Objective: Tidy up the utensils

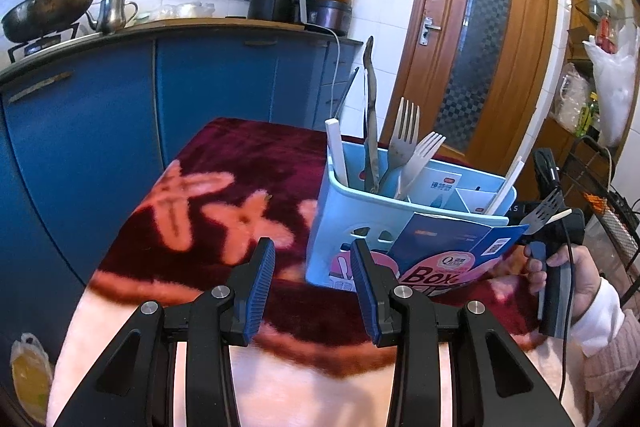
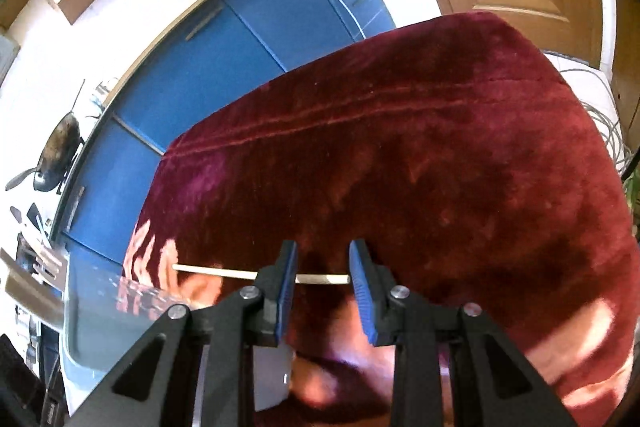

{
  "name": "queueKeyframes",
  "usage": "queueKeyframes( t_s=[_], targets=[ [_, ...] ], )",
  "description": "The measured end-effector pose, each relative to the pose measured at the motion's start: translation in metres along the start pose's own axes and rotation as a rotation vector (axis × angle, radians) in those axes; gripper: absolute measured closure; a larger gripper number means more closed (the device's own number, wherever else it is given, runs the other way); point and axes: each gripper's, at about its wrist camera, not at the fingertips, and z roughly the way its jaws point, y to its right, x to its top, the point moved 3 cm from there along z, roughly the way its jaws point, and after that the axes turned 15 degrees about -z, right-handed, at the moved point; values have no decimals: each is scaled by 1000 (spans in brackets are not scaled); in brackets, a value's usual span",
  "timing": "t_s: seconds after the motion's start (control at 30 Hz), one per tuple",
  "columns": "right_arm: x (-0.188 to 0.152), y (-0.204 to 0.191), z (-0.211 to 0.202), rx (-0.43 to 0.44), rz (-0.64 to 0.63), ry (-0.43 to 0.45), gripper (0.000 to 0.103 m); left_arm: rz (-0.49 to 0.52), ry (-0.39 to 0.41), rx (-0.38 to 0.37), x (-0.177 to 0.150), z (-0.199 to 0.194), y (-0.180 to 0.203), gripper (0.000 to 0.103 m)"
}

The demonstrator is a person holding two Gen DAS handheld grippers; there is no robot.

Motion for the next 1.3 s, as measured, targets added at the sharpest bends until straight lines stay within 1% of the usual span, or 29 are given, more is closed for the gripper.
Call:
queueKeyframes(
  t_s=[0.07,0.13,0.17,0.2,0.3,0.4,0.47,0.57,0.63,0.67,0.7,0.77,0.87,0.9,1.03,1.1,1.13,1.2,1.27,1.3],
  targets=[
    [-1,-3,0,-13,-14,7,73,-3,-3,1,0,1,-1,63],
    [-3,-5,0,-30,-33,14,78,-1,-6,1,-1,2,-1,63],
    [-5,-4,-1,-36,-37,16,83,0,-7,1,-1,2,0,63],
    [-6,-3,-1,-44,-38,18,91,1,-7,0,-1,2,0,63],
    [-8,1,-3,-39,-20,23,101,-1,-6,-3,-1,2,1,63],
    [-12,4,-11,-40,-7,51,101,2,-7,-3,-1,2,0,63],
    [-15,7,-19,-60,3,74,102,2,-7,-4,-2,2,0,63],
    [-17,11,-29,-49,-2,94,101,-1,-10,-7,-2,2,0,63],
    [-17,9,-29,-24,-41,59,97,-5,-13,-13,-2,2,1,63],
    [-17,8,-27,-14,-46,44,97,-6,-13,-14,-3,2,1,63],
    [-18,7,-24,2,-52,22,91,-8,-13,-16,-3,2,2,63],
    [-18,5,-21,13,-43,21,79,-12,-15,-20,-4,2,2,63],
    [-17,5,-13,40,-9,14,78,-7,-17,-20,-4,2,3,63],
    [-16,4,-10,46,-2,10,76,-4,-17,-20,-4,2,3,63],
    [-12,0,-5,33,-13,6,75,-7,-14,-19,-3,3,1,63],
    [-11,-1,-4,30,-23,9,75,-14,-16,-19,-3,4,-1,63],
    [-11,-1,-4,28,-24,10,78,-16,-17,-19,-3,4,-1,63],
    [-12,1,-3,29,-18,8,94,-18,-20,-16,-4,5,-2,63],
    [-15,4,-4,42,-3,10,100,-17,-22,-15,-4,6,-2,63],
    [-17,6,-6,52,7,17,101,-16,-22,-15,-4,5,-2,63]
  ],
)
